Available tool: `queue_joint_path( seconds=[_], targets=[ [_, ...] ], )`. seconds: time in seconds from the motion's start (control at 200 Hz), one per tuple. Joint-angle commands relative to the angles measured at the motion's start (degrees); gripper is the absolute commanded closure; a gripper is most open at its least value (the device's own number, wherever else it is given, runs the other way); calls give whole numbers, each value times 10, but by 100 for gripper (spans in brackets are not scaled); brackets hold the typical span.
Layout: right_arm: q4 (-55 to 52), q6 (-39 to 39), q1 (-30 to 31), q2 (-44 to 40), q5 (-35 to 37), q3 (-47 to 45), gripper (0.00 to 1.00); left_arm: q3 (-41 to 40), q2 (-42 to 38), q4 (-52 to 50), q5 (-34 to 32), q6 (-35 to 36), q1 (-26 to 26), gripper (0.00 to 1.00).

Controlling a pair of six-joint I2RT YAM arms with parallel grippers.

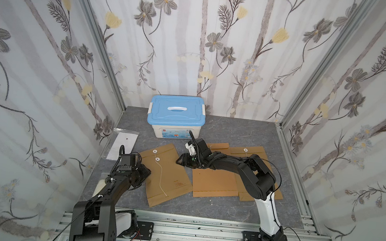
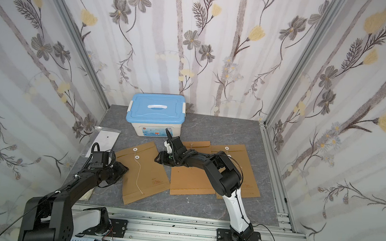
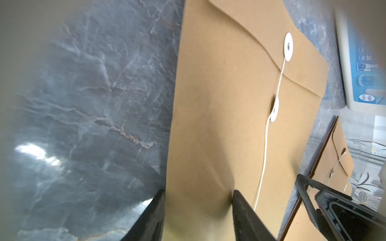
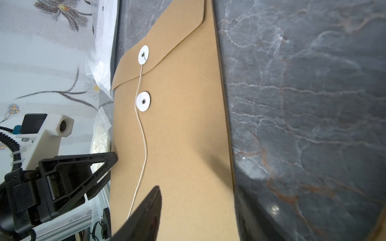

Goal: Close the mouth of the file bag
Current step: Pick up the file bag from the center of the board.

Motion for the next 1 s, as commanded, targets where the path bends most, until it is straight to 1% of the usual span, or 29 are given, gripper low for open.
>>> queue_joint_path(
  seconds=[0.0,0.125,0.165,0.285,0.315,0.375,0.46,0.53,0.625,0.774,0.809,0.834,0.884,0.929,0.994],
  targets=[
    [-59,3,0,12,0,2,52,9,-1,-21,9,-1,1,48],
    [-64,1,0,20,-6,10,54,13,-1,-26,10,2,0,48],
    [-79,-6,0,25,-8,18,55,13,-2,-26,11,2,0,51],
    [-142,-45,0,18,24,28,56,13,-8,-20,19,-1,0,52],
    [-151,-53,-1,18,20,28,57,11,-13,-16,24,-2,1,52],
    [-157,-66,-5,25,-4,31,64,6,-24,-2,37,-7,0,51],
    [-163,-70,-11,33,-16,31,69,6,-32,4,55,-15,1,47],
    [-153,-69,-15,33,-19,26,71,10,-34,1,60,-16,1,45],
    [-146,-72,-17,38,-40,35,71,12,-29,2,68,-13,0,41],
    [-112,-65,-18,34,-64,34,82,11,-24,12,76,-15,1,40],
    [-98,-59,-20,35,-77,32,87,12,-21,14,81,-14,2,37],
    [-88,-56,-20,37,-90,33,88,14,-18,16,87,-14,1,35],
    [-76,-54,-21,39,-106,36,89,16,-12,13,91,-12,1,25],
    [-70,-52,-22,33,-104,31,90,19,-9,8,87,-10,1,17],
    [-24,-31,-27,21,-107,6,93,26,-13,-17,64,-3,1,7]
  ],
)
